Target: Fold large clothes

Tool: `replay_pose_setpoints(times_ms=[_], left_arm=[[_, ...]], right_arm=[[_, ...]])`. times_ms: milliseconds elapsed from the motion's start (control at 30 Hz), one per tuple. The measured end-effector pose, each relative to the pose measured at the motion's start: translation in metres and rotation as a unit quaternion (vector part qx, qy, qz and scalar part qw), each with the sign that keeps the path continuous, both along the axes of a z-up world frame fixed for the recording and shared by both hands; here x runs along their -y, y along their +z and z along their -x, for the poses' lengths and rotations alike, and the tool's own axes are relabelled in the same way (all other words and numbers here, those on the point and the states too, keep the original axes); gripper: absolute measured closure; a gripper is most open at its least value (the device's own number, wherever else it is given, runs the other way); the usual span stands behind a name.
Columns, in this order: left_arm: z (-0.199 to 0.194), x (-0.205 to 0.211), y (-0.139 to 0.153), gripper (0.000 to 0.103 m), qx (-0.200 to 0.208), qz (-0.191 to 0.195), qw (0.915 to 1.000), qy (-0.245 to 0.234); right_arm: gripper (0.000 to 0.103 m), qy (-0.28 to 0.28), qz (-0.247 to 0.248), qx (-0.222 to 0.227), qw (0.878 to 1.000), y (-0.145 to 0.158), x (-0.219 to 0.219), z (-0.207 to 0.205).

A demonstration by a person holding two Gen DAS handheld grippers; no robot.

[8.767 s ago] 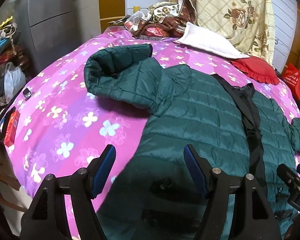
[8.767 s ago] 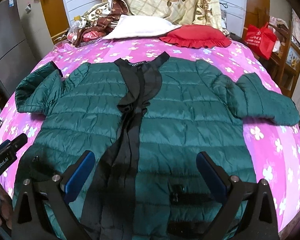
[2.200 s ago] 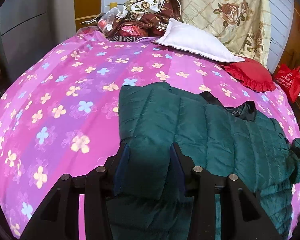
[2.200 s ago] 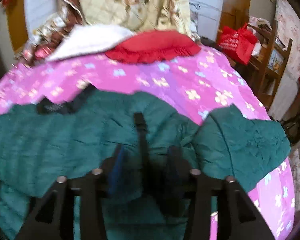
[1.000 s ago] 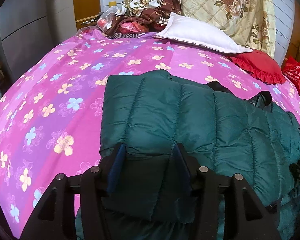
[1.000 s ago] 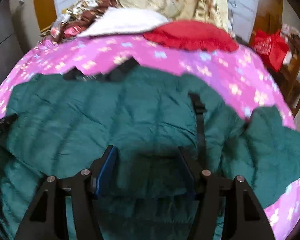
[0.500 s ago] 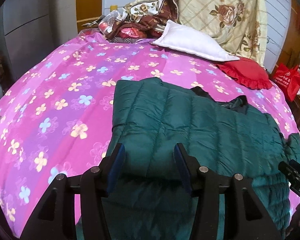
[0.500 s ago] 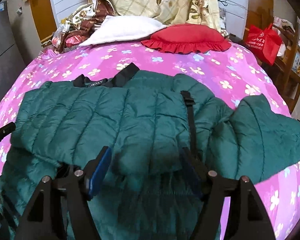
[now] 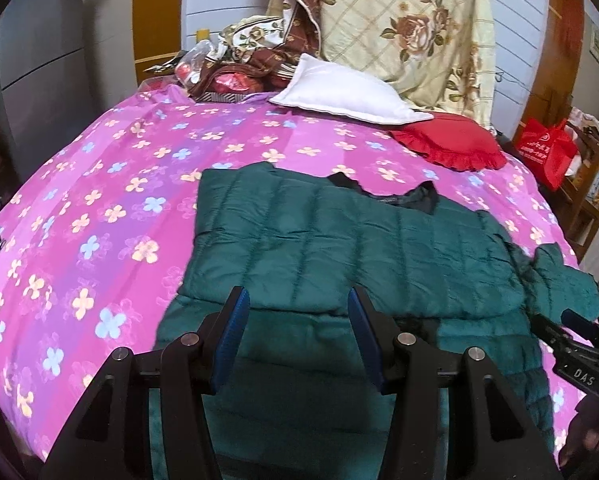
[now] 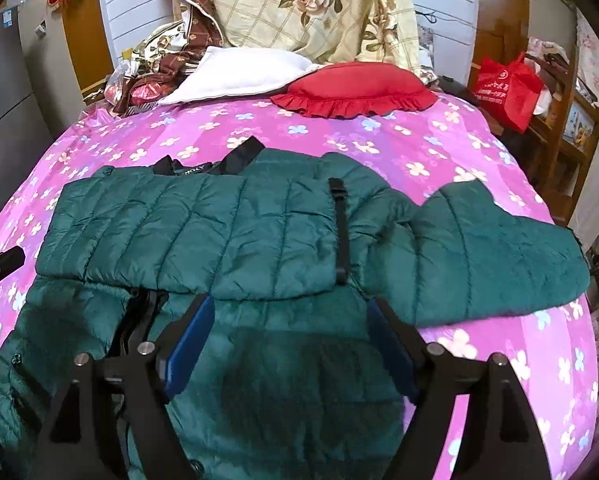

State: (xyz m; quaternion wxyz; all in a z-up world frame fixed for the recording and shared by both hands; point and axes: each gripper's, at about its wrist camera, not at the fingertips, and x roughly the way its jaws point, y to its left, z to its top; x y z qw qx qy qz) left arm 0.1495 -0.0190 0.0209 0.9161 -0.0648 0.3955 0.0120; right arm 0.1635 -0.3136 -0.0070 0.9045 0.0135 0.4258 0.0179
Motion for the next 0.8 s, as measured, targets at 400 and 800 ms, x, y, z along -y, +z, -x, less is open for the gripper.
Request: replay_pose_setpoints(times_ms=[400, 800], left_arm=[[0.014, 0.039, 0.008, 0.074, 0.001, 0.006, 0.9998, -0.021], [0.01, 0.072, 0.0, 0.074, -0.009, 0.016, 0.9991, -0.038]], right_arm=[[0.018, -0.024, -0.004, 0.009, 1.0, 0.008, 0.04, 0.025], [0.017, -0.061, 0.004, 0.004, 0.998, -0.001, 0.091, 0.034]])
